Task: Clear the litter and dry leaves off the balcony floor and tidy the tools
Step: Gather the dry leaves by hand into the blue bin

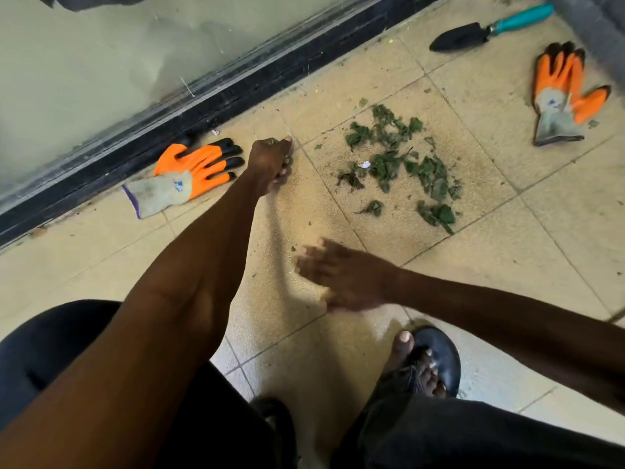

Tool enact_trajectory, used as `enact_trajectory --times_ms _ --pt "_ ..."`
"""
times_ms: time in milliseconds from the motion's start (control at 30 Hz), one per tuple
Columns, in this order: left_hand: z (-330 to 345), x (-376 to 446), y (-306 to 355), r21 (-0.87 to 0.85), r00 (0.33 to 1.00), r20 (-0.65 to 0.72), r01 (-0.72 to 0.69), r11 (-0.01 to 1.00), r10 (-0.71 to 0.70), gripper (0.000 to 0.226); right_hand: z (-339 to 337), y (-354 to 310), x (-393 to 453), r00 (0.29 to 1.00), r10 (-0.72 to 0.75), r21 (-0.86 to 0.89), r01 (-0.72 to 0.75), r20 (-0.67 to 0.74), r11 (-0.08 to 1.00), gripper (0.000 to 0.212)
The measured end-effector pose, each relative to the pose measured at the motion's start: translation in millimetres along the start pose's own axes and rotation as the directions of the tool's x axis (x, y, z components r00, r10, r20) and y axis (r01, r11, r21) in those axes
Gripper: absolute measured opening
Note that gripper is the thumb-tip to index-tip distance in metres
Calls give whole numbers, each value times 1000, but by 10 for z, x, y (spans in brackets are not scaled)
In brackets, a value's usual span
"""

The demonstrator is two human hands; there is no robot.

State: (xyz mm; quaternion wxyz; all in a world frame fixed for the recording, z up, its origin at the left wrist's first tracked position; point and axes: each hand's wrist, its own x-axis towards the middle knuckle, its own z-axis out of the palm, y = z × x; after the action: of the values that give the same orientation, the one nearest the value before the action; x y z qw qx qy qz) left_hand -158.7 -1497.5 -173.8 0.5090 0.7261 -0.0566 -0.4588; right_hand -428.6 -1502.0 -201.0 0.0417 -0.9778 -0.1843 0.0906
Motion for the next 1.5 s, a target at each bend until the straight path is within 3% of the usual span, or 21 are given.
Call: enact_trajectory --times_ms 33,100,167,300,367,467,500,533,633,667,767,833,900,1000,1067,1133,1200,1300,1400,1500 --pt "8 -4 -4 -4 1000 -14 1 1000 -1 39 59 -85 -26 998 -55 -4 55 25 998 76" --pt "40 -20 -14 2 999 -43 2 1000 -2 40 86 -65 -11 1000 4 -4 -3 5 1000 76" --pt "69 -34 -16 -9 998 -61 7 1000 -7 41 23 154 35 978 203 11 -203 -43 979 77" --pt "127 -79 7 -38 995 -94 32 999 -35 39 -133 671 22 811 582 23 -581 -56 813 77" --pt "176 -92 8 -85 990 -132 31 996 -42 38 -164 774 55 803 590 1 -592 -78 806 72" --pt "238 -88 4 -144 981 -190 8 990 -35 36 -168 823 244 886 459 -39 -462 -72 886 70" --pt "255 -81 3 -155 978 -208 -1 988 -32 35 -171 835 299 877 478 -33 -480 -49 877 73" --pt "267 -75 10 -168 973 -230 -6 986 -33 35 -170 858 340 832 555 -20 -555 -15 832 77" --pt "278 -70 100 -281 957 -283 -29 959 -54 34 -252 916 378 586 810 19 -810 -6 586 79" --pt "263 -66 156 -326 953 -296 -43 945 -59 33 -265 926 404 571 820 20 -820 -37 572 76" --pt "194 -58 288 -424 937 -341 -78 902 -80 31 -284 1002 646 722 690 24 -690 -49 724 69" --pt "170 -53 295 -450 926 -360 -67 891 -112 31 -300 1104 849 764 645 44 -644 -5 764 68" --pt "189 -34 242 -441 929 -346 -37 897 -132 32 -324 1230 955 694 719 79 -719 40 690 72" --pt "261 -30 177 -377 942 -309 8 926 -133 34 -374 1269 826 466 876 76 -885 126 459 82" --pt "318 -58 174 -358 953 -278 14 933 -121 38 -415 1167 670 377 912 18 -925 161 379 83" --pt "388 -86 203 -357 963 -249 4 934 -99 40 -507 1176 574 375 922 9 -926 98 376 76" --pt "490 -90 213 -352 973 -217 -2 936 -80 40 -595 1413 589 450 893 49 -892 -5 449 67" --pt "719 -119 200 -318 985 -149 33 947 -85 41 -659 1931 613 564 824 69 -825 50 561 65" --pt "917 -166 205 -269 994 -81 53 962 -78 39 -660 2244 408 527 835 175 -847 159 501 64" --pt "1009 -179 208 -289 996 -40 67 955 -82 36 -585 2115 17 517 850 335 -822 101 460 53"
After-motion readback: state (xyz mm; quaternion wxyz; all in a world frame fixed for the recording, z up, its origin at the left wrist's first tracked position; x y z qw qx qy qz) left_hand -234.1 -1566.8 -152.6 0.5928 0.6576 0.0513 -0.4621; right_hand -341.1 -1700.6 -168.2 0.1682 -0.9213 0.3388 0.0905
